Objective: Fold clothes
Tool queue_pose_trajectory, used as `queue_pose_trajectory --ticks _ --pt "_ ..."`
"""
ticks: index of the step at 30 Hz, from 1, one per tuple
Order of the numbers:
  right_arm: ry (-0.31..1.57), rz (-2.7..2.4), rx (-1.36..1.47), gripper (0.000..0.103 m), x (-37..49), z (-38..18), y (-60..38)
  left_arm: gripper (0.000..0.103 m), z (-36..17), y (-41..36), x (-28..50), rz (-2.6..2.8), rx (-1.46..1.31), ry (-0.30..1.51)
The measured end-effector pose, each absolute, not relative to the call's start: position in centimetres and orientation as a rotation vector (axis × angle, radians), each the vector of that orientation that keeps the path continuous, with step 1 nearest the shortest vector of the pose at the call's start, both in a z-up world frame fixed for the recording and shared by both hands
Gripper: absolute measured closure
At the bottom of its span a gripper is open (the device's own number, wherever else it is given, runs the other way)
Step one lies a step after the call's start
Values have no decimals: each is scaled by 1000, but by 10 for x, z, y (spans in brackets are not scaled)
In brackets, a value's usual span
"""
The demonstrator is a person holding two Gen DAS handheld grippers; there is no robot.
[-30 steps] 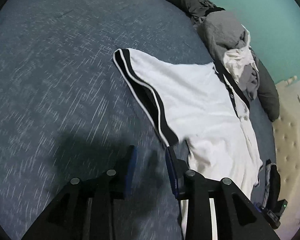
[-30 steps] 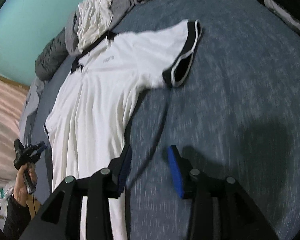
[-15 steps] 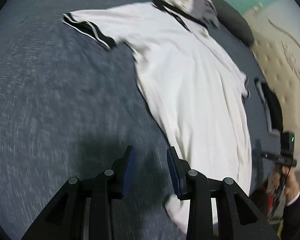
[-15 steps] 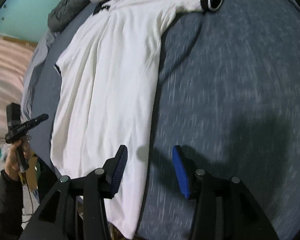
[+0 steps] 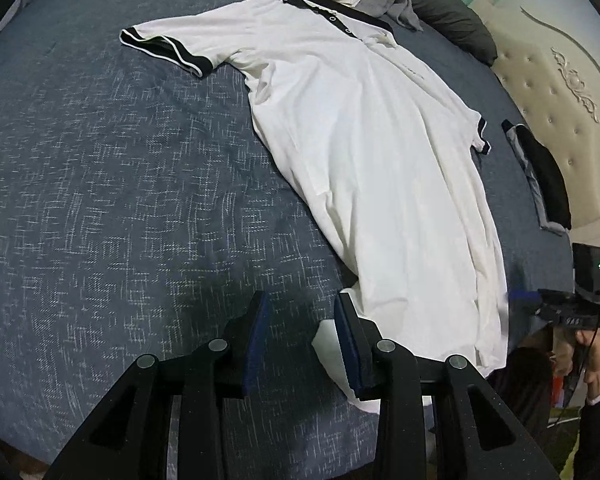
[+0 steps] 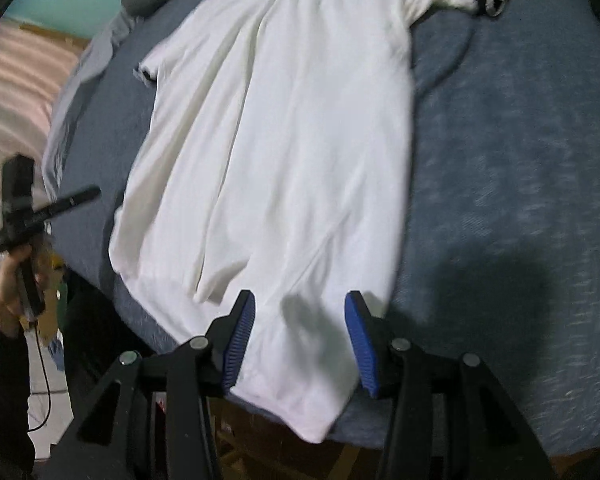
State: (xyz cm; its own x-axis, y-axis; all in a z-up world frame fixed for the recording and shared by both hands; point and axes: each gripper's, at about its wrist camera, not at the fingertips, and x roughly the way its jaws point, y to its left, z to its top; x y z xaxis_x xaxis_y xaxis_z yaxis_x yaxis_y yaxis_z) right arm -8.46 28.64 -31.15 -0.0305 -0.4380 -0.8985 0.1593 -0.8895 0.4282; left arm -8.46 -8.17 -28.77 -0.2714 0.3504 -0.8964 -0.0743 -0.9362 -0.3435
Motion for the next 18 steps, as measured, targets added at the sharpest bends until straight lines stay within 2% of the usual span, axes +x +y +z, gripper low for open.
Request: queue_pose_trajectory --ticks 5,6,7,10,18 --pt "-247 -1945 1893 62 -70 -326 268 66 -279 -85 -75 2299 -1685 -357" --pt "-242 -1946 1899 66 -70 -329 267 66 -278 -86 -73 2301 -1684 -361" --pt "-221 -1958 1901 78 -68 -329 266 65 -277 -86 -72 2303 -1684 -363" --pt "-210 -1982 1882 95 -64 -326 268 65 -273 -88 -66 2307 -1680 -363" --pt "-287 -2033 1800 99 -48 -300 301 65 -274 -89 -57 2306 -1678 -367"
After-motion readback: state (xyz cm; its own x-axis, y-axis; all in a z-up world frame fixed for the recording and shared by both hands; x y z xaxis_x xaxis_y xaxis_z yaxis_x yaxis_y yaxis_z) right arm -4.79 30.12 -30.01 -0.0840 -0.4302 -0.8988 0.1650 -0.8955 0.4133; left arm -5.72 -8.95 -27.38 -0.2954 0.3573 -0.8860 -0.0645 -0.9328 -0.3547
